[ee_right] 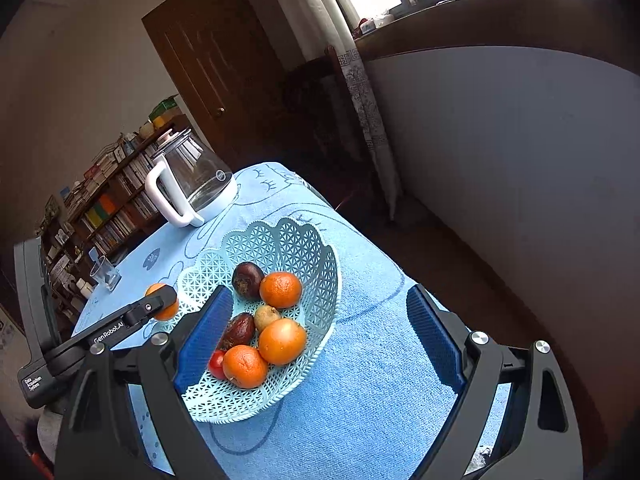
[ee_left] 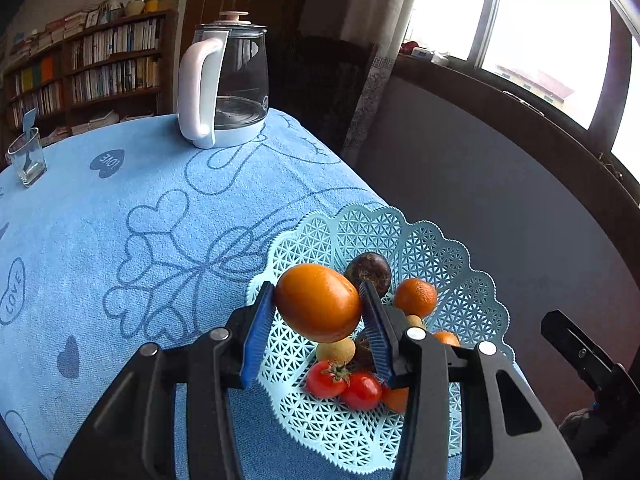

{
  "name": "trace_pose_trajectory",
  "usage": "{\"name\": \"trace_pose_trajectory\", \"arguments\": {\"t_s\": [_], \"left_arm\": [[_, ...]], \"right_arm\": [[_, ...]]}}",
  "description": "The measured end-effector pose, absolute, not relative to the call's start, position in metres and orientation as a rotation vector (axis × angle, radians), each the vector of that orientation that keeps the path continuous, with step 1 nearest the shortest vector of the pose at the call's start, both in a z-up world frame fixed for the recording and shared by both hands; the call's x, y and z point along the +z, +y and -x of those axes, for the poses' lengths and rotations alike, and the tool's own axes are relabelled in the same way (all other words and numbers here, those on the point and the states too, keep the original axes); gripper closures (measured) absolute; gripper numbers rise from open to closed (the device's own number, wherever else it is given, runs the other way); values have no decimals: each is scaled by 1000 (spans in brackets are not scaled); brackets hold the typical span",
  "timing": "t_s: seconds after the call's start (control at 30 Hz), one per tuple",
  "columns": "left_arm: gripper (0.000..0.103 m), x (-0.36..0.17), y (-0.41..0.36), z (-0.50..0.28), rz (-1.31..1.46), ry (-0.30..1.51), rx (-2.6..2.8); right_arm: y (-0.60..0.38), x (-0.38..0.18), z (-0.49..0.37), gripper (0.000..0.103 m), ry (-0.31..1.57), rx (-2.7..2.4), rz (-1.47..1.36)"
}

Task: Organize fruits
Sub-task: 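Lower the orange into the blue basket and open the left gripper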

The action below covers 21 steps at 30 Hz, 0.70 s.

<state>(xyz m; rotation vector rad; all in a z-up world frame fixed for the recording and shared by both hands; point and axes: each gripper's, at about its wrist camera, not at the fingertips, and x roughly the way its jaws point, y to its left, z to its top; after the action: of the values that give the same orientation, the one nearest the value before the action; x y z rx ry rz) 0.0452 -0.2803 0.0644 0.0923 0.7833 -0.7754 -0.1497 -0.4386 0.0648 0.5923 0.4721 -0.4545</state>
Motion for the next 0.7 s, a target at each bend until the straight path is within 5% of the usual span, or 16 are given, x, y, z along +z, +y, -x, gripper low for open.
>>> {"name": "trace_pose_trajectory", "arguments": {"t_s": [0.5,0.57,0.7], "left_arm": [[58,48,-312,-55,-143,871,-757],[45,48,-313,-54,-139,874,-763],[43,56,-307,-53,-112,870,-773]], "right_arm": [[-449,68,157,13,462,-460,-626],[-448,70,156,13,461,-457,-627],[-445,75,158,13,452,-448,-621]]}}
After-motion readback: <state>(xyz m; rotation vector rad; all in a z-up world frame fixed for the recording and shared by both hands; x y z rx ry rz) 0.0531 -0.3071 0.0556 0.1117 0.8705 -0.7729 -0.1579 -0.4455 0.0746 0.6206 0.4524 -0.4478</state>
